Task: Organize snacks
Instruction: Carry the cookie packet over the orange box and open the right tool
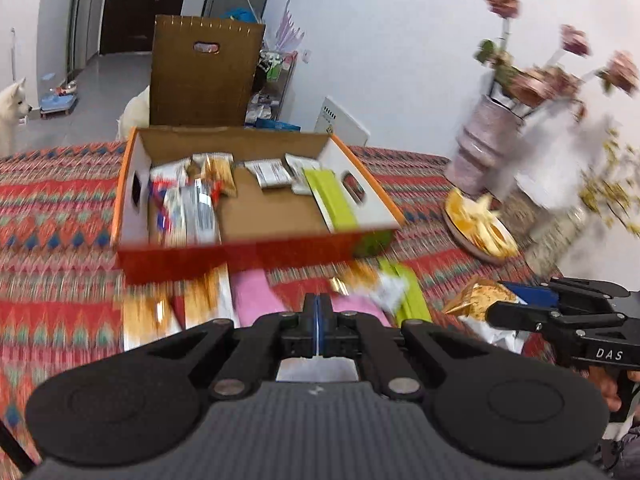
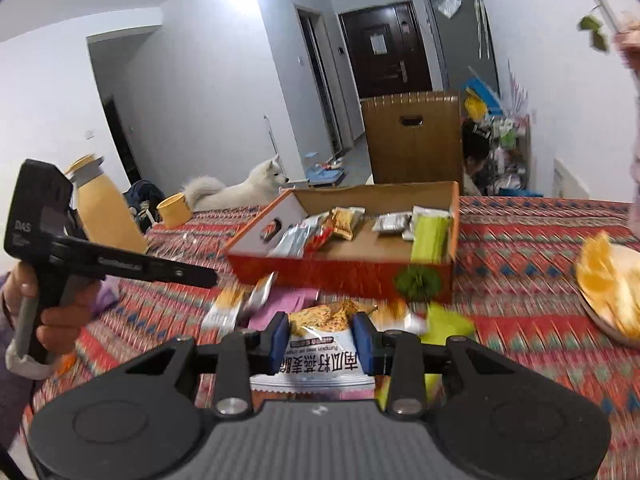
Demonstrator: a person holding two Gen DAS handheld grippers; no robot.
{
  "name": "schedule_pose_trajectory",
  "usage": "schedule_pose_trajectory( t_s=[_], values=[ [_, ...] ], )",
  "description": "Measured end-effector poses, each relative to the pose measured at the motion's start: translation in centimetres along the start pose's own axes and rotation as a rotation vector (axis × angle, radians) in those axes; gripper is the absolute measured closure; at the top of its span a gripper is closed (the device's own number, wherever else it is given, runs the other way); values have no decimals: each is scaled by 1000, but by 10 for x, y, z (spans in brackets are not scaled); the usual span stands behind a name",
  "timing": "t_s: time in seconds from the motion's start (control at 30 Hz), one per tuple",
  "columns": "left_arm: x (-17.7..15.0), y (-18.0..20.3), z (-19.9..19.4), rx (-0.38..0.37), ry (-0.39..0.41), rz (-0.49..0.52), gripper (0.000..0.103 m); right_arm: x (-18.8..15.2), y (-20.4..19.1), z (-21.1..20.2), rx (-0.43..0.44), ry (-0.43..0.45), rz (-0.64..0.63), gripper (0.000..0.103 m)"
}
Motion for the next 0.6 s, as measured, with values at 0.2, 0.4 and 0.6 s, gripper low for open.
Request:
schedule_pose_trajectory(
  t_s=[0.2,0.4,0.6],
  values=[
    [70,-52,91,59,-172,-43,102,86,28,107,15,-155,106,69],
    [89,-86,170,146,-323,-53,102,119,66,220,-79,-326,195,69],
    [83,-101,222,199,-454,-55,99,100,87,293,-193,-463,225,62]
  ],
)
Point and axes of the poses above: each gripper's, at about its wrist camera, not at the fingertips, and z roughly the way its jaws point, y to its right, x to its top, the point moved 5 cm from there along z, roughly the way its jaws point, and after that the axes turned 7 degrees about z, right-handed, at the moved point
